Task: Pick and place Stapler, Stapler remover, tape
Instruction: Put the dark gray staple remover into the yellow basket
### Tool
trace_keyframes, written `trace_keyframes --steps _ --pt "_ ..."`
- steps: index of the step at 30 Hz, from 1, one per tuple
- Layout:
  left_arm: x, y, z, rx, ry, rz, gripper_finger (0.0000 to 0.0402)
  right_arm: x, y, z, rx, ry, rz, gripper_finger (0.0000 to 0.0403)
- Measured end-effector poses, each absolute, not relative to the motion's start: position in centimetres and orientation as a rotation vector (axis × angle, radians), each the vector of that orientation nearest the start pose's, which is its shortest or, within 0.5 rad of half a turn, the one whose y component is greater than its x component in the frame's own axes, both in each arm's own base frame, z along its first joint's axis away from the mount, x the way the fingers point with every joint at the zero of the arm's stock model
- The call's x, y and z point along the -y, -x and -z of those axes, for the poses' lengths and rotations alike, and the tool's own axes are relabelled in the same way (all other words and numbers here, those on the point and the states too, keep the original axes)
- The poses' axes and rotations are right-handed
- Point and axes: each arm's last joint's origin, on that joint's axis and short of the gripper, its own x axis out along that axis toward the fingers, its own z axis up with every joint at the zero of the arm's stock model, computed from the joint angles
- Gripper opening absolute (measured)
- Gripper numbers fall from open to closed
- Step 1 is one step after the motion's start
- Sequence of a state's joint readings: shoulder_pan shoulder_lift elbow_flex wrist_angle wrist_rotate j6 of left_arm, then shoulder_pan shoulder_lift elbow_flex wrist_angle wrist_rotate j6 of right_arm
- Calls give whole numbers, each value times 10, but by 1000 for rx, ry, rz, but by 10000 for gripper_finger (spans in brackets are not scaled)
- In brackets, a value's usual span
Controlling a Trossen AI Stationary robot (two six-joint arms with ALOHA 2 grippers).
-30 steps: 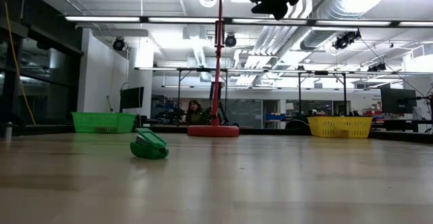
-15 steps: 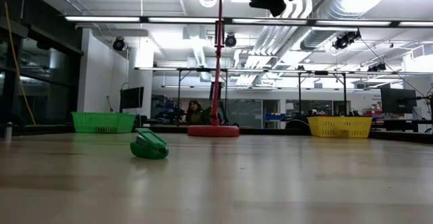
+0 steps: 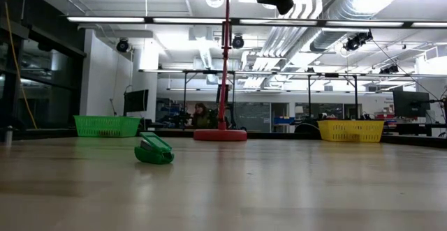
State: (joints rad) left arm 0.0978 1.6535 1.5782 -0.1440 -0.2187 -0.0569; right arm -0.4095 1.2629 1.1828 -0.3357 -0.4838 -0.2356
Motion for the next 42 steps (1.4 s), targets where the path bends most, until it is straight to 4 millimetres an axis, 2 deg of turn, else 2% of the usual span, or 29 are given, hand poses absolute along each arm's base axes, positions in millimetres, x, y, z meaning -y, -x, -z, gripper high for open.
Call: trace_keyframes --steps 10,13,21,26,33,42 --pt "-43 -382 -388 -203 44 -310 78 97 -256 -358 -362 54 -115 98" --pt "-43 -382 -389 -200 44 -311 80 97 -256 -358 -364 52 -114 97" --pt "-44 -382 -390 -192 5 -306 133 97 -255 -355 -396 20 -87 94" --pt "-43 -382 -390 -203 -39 -284 145 98 -254 -351 -440 20 -42 94" --pt "-41 -369 -399 -231 -78 -249 147 114 -239 -337 -634 0 172 94" --pt "-40 -344 -398 -394 -81 -305 146 163 -195 -319 -904 -75 621 94"
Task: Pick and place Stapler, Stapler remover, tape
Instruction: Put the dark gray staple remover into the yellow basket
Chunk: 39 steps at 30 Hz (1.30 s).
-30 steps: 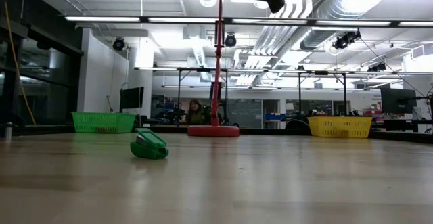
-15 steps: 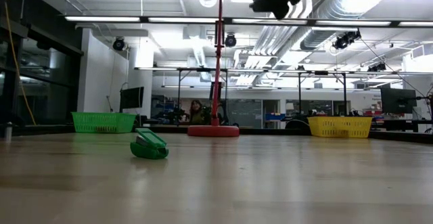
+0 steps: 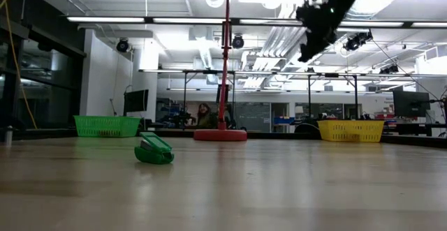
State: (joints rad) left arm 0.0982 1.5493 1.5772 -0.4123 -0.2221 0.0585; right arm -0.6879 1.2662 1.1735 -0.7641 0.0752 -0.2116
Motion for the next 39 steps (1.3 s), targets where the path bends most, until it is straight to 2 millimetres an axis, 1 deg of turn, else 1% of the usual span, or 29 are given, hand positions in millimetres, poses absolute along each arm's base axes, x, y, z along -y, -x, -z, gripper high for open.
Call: trace_keyframes --steps 2,4,8,11,16,18,22,26,28,33,39 --pt "-40 -342 -397 -417 -69 -319 146 175 -183 -313 -923 -122 690 94" --pt "-40 -340 -392 -470 -58 -328 146 187 -170 -303 -931 -178 755 94" --pt "-40 -338 -387 -526 -55 -329 146 205 -147 -276 -910 -314 848 95" --pt "-40 -337 -385 -555 -58 -329 147 213 -131 -255 -891 -417 915 95" --pt "-41 -335 -383 -582 -67 -354 147 217 -111 -226 -850 -554 1033 96" --pt "-41 -335 -382 -585 -71 -362 147 218 -109 -220 -835 -557 1053 97" --pt "-41 -334 -382 -595 -73 -363 147 224 -115 -218 -796 -555 1115 97" --pt "-41 -333 -380 -621 -77 -363 147 232 -119 -206 -803 -582 1207 97" --pt "-41 -332 -379 -632 -79 -363 147 235 -121 -199 -803 -622 1245 97" --pt "-41 -331 -377 -661 -81 -361 147 240 -124 -187 -716 -788 1380 98" --pt "-40 -327 -372 -729 -116 -347 147 243 -124 -189 -599 -838 1479 94"
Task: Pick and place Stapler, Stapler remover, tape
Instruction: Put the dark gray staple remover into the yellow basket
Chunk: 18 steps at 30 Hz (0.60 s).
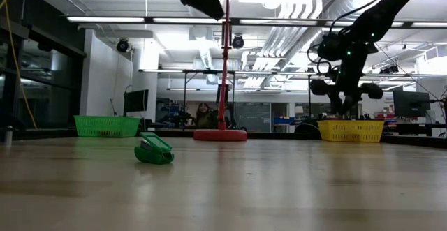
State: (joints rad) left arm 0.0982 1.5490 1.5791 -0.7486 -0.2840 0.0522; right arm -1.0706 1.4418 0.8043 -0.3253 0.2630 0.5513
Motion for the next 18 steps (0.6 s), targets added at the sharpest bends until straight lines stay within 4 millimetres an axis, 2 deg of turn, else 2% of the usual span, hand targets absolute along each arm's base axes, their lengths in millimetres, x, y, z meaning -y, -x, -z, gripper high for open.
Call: trace_keyframes --steps 5,11,18 --pt "-42 -322 -368 -808 -217 -367 147 244 -124 -190 -511 -901 1536 94" --pt "-44 -315 -363 -943 -433 -391 147 245 -126 -191 -347 -1047 1598 94" --pt "-46 -313 -363 -1017 -638 -357 147 229 -137 -186 -202 -1255 1745 94"
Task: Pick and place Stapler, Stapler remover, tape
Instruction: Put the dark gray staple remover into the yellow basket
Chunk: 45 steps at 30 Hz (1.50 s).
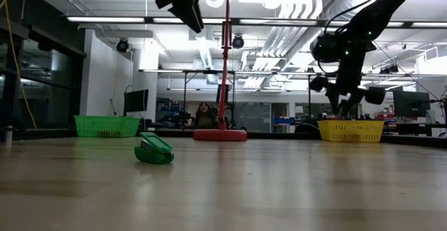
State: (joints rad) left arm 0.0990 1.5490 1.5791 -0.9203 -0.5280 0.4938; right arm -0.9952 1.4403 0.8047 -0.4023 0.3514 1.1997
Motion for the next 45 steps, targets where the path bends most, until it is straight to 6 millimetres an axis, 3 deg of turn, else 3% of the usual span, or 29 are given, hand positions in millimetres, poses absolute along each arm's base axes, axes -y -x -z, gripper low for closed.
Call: trace_keyframes --steps 7,12,24,36,45 --pt "-51 -311 -362 -1066 -755 -314 147 212 -140 -182 -15 -1350 1986 94" --pt "-67 -304 -359 -1142 -739 -336 147 210 -136 -180 67 -1397 2055 113" --pt "-97 -292 -356 -1214 -643 -344 147 210 -132 -166 83 -1451 1991 161" --pt "-98 -291 -355 -1213 -643 -294 147 212 -134 -168 131 -1450 1977 216" --pt "-97 -291 -355 -1217 -643 -292 147 212 -135 -168 201 -1513 1976 223"
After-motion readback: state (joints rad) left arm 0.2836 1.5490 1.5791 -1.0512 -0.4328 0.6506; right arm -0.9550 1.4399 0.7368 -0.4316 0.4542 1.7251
